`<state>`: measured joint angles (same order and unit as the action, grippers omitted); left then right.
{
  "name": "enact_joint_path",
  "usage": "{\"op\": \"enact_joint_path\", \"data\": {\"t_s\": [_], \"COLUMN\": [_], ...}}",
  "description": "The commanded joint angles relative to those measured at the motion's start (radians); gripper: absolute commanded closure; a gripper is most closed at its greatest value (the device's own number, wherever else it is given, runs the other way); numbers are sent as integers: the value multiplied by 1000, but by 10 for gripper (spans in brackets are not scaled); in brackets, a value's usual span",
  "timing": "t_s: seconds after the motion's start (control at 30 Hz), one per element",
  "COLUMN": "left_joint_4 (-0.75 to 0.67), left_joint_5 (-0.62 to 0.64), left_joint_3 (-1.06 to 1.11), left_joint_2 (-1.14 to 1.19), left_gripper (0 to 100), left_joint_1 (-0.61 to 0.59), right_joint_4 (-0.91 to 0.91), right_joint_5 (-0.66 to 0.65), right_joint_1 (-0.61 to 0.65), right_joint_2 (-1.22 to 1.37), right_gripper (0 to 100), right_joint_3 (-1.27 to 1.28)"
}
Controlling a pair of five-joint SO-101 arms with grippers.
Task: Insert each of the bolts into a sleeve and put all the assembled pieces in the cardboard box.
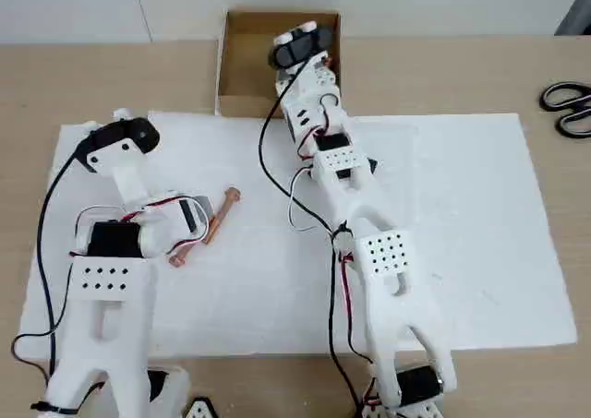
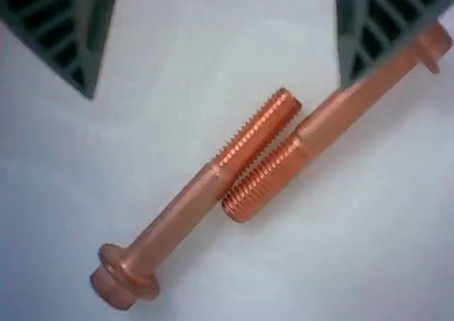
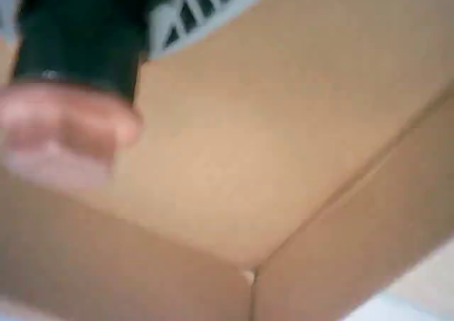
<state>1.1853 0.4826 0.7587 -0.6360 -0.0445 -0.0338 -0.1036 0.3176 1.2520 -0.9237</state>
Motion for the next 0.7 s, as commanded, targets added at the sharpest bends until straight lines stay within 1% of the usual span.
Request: {"op": "enact_joint_path", "data": {"t_s": [0.0, 0.2, 0.33, 0.37, 0.67], "left_joint_4": [-2, -2, 0, 0, 0], "left_joint_5": [-8, -8, -8, -8, -8], "left_joint_3": [-2, -2, -2, -2, -2], "left_joint_2": [-23, -23, -23, -23, -23], "left_gripper": [789, 789, 789, 789, 789], "left_joint_1": [-5, -5, -5, -5, -5], "right_joint_4": [-7, -10, -13, -13, -13], "right_joint_5": [-8, -8, -8, -9, -11], "right_joint_1": [-8, -36, -51, -51, -53], "right_joint_2": [-22, -21, -21, -21, -30], "right_gripper": [994, 985, 896, 887, 887], "right_joint_3": [-83, -83, -83, -83, -83]}}
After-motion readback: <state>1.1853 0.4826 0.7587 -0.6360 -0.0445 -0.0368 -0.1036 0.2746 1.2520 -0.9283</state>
